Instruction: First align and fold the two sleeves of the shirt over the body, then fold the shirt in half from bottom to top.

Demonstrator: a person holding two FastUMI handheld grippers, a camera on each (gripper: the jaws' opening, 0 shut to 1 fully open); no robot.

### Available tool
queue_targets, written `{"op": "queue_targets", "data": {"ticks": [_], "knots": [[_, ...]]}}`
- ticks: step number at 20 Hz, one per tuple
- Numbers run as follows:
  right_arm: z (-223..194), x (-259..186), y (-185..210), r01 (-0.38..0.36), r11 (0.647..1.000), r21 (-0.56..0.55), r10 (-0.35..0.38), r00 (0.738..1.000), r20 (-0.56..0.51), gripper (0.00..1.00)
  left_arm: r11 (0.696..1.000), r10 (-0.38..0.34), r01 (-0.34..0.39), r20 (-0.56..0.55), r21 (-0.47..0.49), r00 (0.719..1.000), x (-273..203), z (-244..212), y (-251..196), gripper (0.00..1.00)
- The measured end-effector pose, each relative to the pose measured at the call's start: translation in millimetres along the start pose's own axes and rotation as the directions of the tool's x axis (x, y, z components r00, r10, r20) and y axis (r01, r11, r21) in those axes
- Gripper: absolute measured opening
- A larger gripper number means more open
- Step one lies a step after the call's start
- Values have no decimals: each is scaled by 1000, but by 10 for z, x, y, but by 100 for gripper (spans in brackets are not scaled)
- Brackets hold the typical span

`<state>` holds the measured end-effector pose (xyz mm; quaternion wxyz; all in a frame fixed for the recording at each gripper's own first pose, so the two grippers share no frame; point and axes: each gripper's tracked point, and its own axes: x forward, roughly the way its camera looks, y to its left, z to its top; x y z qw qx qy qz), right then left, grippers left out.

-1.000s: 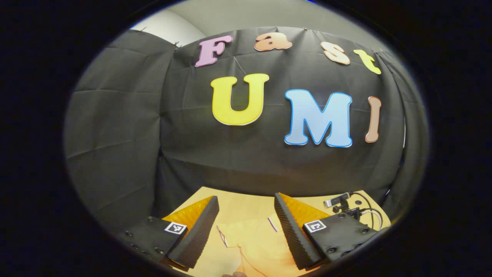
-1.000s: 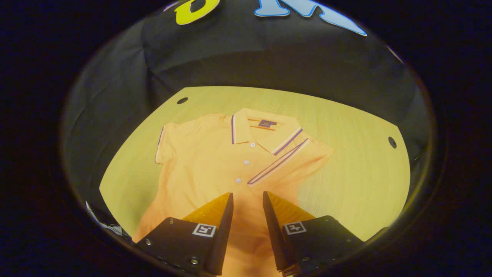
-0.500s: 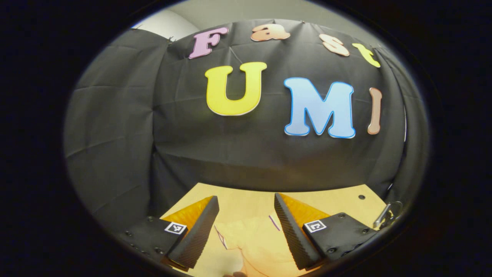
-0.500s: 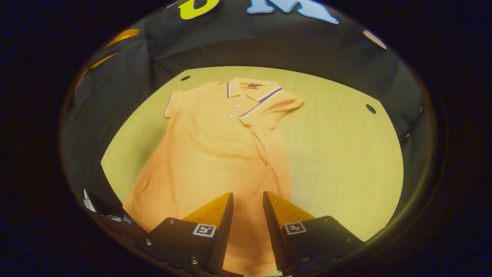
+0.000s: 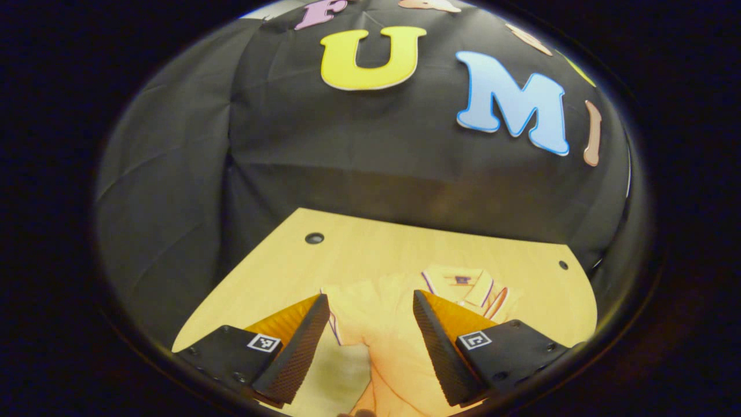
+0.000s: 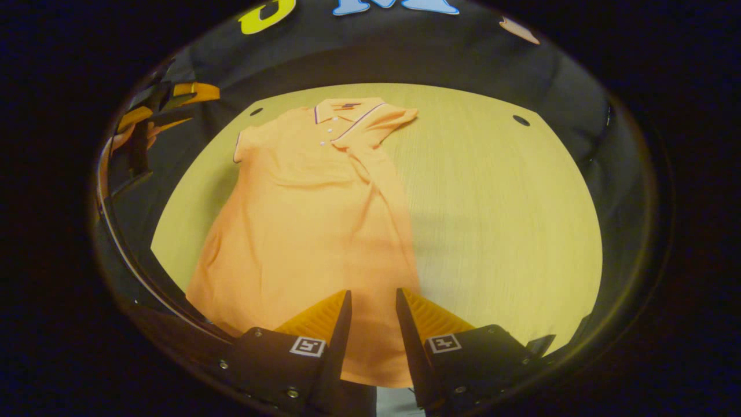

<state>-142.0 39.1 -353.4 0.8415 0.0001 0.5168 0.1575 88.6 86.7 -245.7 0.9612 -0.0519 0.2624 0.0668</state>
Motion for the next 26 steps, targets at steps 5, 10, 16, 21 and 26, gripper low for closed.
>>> {"op": "queue_targets", "data": {"ticks": [5, 10, 16, 21, 26], "knots": [[-172, -83, -9, 8, 1000, -6, -8, 999, -34, 50, 999, 24, -28, -138, -29, 990, 476, -570, 172, 95], [-321, -131, -43, 25, 1000, -14, -26, 997, -74, 50, 996, 54, -69, -235, -58, 971, 814, -984, 314, 96], [-363, -154, -118, 48, 999, 12, -47, 994, -96, 50, 995, 70, -87, -289, -45, 955, 1046, -1230, 389, 96], [-329, -139, -126, 50, 999, 18, -48, 993, -106, 50, 994, 70, -94, -324, -58, 943, 1100, -1339, 403, 95], [-305, -105, -116, 49, 998, 37, -45, 993, -109, 50, 993, 97, -112, -328, -29, 940, 1127, -1366, 416, 95]]}}
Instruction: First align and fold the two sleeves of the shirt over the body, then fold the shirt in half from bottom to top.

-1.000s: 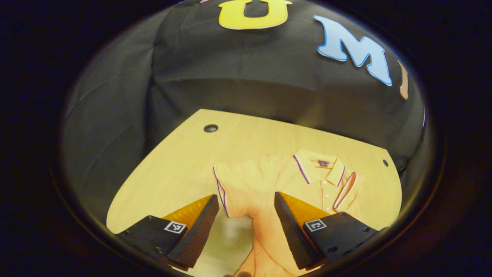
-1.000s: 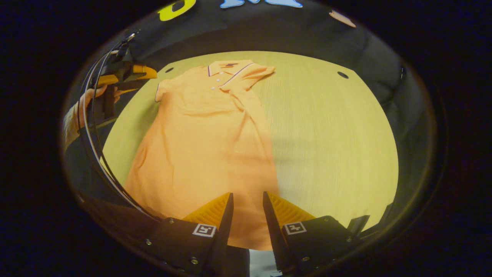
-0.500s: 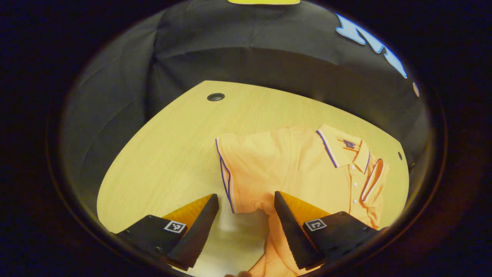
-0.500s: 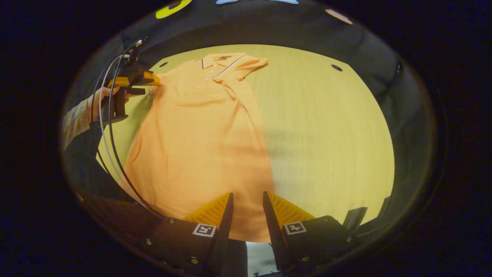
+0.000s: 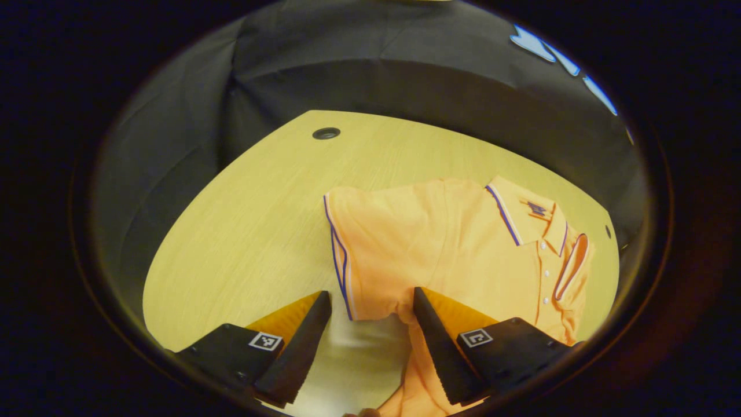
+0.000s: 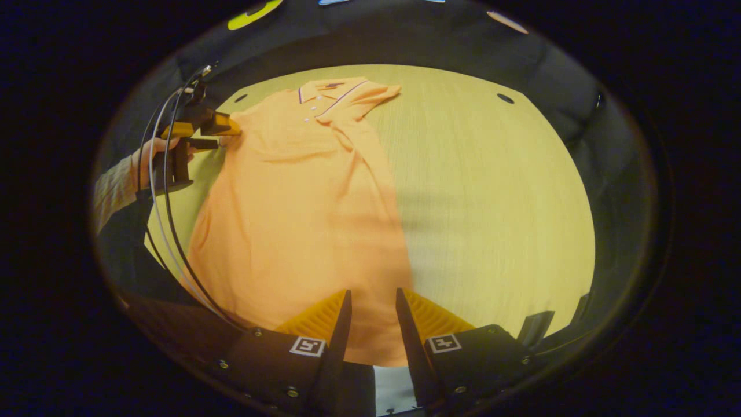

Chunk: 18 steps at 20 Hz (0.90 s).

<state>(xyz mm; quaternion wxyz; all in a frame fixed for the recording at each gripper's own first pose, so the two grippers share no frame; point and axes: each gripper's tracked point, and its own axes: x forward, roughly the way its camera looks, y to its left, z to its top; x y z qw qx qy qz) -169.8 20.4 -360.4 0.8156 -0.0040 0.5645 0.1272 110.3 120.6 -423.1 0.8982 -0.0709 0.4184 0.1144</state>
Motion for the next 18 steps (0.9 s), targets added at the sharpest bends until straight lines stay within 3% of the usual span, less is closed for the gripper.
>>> {"op": "queue_targets", "data": {"ticks": [2, 4, 6, 7, 10, 11, 14, 15, 18], "knots": [[10, 13, 11, -1, 1000, 10, 1, 1000, -2, 50, 1000, 2, -2, 8, 24, 1000, 10, 8, -28, 95], [4, 17, 7, -1, 1000, 15, 1, 1000, -3, 50, 1000, -3, 2, 40, 20, 999, 30, 41, -36, 84], [-1, 27, 9, -1, 1000, 16, 2, 1000, -8, 50, 1000, -7, 7, 61, 1, 998, 33, 67, -14, 70], [1, 32, 7, -2, 1000, 15, 2, 1000, -10, 50, 1000, -11, 11, 64, -3, 998, 33, 71, -18, 54], [-4, 50, 5, -3, 1000, 10, 4, 1000, -15, 50, 1000, -15, 13, 52, 26, 999, 38, 69, -52, 41], [-4, 57, 5, -5, 1000, 9, 5, 1000, -16, 50, 1000, -10, 9, 55, 27, 998, 45, 84, -52, 29], [-28, 81, 25, -11, 1000, 5, 11, 1000, -23, 50, 1000, 2, -3, 62, 23, 998, 30, 88, -87, 27], [-23, 81, 26, -12, 1000, 3, 12, 1000, -23, 50, 999, 14, -17, 62, 35, 998, 42, 98, -85, 16], [-48, 83, 29, -10, 1000, 2, 10, 1000, -21, 50, 995, 41, -49, 88, 83, 995, -13, 182, -164, 16]]}}
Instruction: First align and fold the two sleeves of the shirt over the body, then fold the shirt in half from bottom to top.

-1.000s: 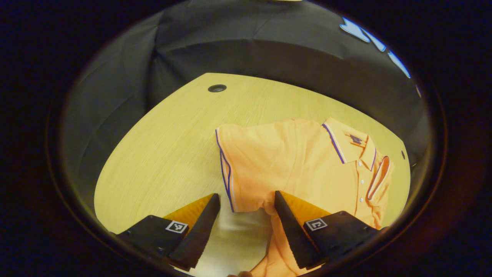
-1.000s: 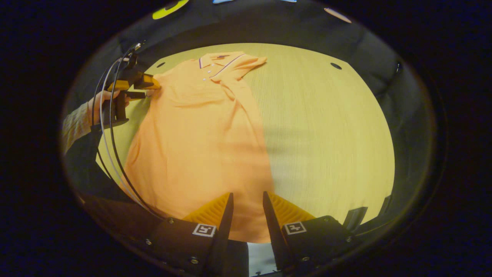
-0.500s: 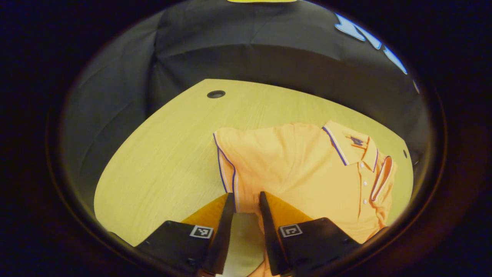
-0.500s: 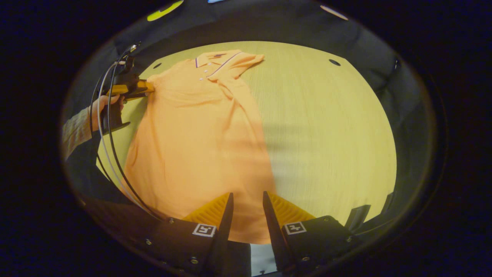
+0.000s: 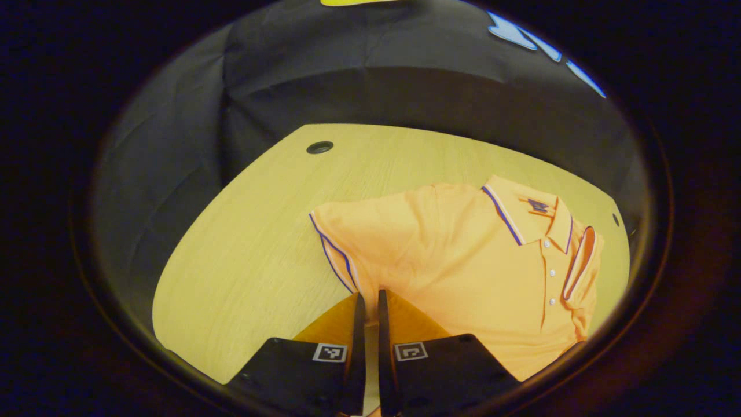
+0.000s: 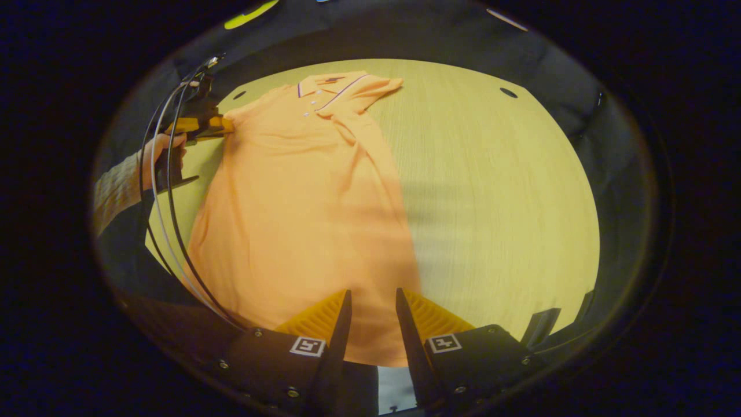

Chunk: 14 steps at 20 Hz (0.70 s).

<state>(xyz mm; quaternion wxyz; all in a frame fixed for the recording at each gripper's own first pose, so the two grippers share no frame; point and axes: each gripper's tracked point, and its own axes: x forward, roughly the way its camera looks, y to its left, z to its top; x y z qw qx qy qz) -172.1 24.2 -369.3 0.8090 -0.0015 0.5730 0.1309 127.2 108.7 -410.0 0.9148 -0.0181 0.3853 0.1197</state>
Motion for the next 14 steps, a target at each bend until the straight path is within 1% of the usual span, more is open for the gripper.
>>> {"op": "queue_targets", "data": {"ticks": [2, 4, 7, 9, 11, 12, 13, 14], "knots": [[-1, 2, -5, 1, 1000, 6, -1, 1000, 3, 50, 998, 1, -4, 46, 55, 999, -84, 142, -95, 16], [-7, 3, -13, 0, 1000, 17, 0, 1000, 5, 50, 990, -17, 2, 100, 143, 995, -185, 304, -258, 16], [-7, 14, -13, -3, 999, 35, 3, 1000, 7, 50, 957, -82, 28, 177, 288, 981, -365, 515, -635, 16], [-21, 17, -17, -5, 999, 43, 5, 1000, 7, 50, 919, -142, 46, 221, 390, 965, -506, 600, -945, 16], [-31, 18, -22, -6, 999, 49, 6, 1000, 7, 50, 870, -214, 70, 244, 488, 946, -649, 598, -1273, 16], [-44, 18, -24, -6, 999, 53, 5, 1000, 8, 53, 846, -247, 85, 245, 526, 938, -724, 556, -1427, 16], [-41, 16, -28, -5, 998, 57, 5, 1000, 10, 50, 825, -274, 101, 238, 556, 932, -765, 503, -1574, 16], [-51, 18, -34, -4, 998, 61, 3, 1000, 11, 50, 807, -293, 112, 228, 580, 929, -787, 427, -1688, 16]]}}
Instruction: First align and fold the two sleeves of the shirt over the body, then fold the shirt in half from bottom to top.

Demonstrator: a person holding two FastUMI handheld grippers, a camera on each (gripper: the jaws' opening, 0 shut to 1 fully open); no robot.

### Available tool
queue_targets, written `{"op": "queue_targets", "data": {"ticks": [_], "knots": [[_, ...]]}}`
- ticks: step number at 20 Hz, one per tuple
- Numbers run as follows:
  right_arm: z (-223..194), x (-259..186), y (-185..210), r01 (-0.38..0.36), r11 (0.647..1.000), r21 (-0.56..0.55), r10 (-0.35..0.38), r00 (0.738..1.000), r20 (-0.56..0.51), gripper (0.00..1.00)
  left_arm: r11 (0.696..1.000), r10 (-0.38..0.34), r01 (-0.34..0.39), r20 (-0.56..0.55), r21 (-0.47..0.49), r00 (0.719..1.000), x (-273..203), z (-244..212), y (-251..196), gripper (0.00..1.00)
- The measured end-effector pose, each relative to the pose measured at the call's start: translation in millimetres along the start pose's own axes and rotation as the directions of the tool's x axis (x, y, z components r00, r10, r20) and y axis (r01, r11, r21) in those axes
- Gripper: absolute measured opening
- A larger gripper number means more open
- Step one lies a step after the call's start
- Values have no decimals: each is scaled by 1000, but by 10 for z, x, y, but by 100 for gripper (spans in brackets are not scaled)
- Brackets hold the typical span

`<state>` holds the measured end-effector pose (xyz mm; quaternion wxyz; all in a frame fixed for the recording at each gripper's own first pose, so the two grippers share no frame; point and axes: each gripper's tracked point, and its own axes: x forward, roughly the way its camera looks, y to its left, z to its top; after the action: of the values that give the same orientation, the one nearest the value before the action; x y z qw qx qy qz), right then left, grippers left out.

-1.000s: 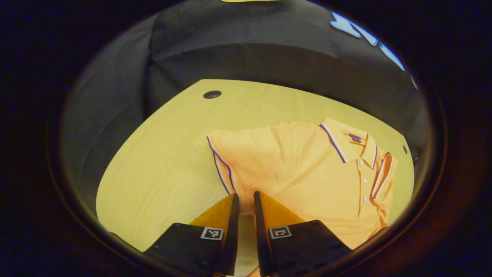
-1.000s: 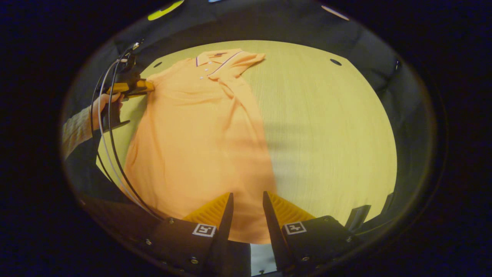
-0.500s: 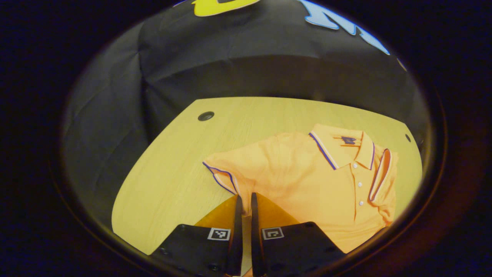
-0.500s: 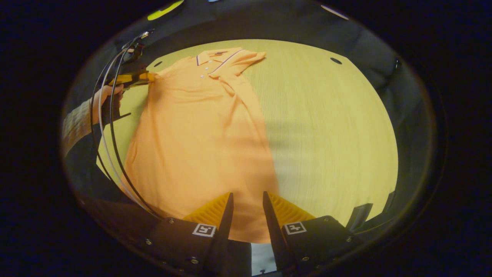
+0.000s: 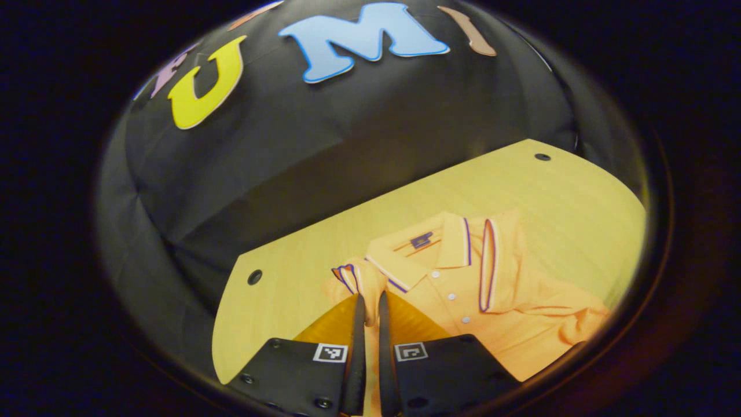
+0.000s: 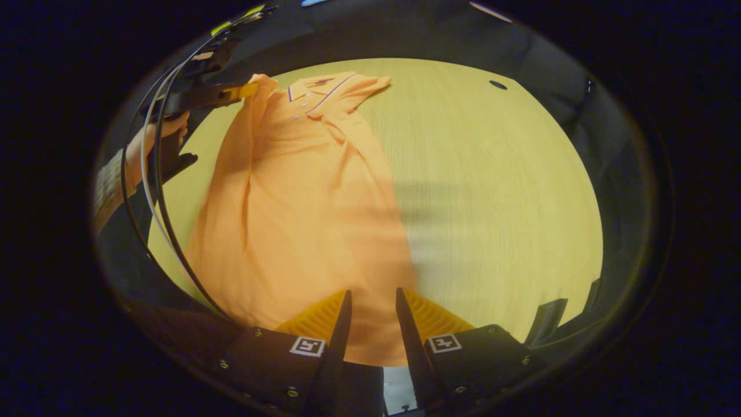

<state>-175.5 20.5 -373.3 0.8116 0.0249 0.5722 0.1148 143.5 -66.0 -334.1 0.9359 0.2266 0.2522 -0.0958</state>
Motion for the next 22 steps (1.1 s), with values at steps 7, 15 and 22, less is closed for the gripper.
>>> {"op": "queue_targets", "data": {"ticks": [7, 15, 22], "knots": [[-40, -5, -68, 4, 999, 34, -4, 1000, 4, 50, 989, -135, 139, -96, 40, 986, 29, -271, -644, 25], [-64, 23, -83, 1, 999, 46, -1, 1000, 0, 50, 990, -140, 136, -168, -36, 976, -97, -487, -574, 88], [-130, 141, -50, -5, 999, 37, 6, 1000, -30, 50, 978, -175, 135, -267, -160, 948, -649, -900, -348, 100]]}}
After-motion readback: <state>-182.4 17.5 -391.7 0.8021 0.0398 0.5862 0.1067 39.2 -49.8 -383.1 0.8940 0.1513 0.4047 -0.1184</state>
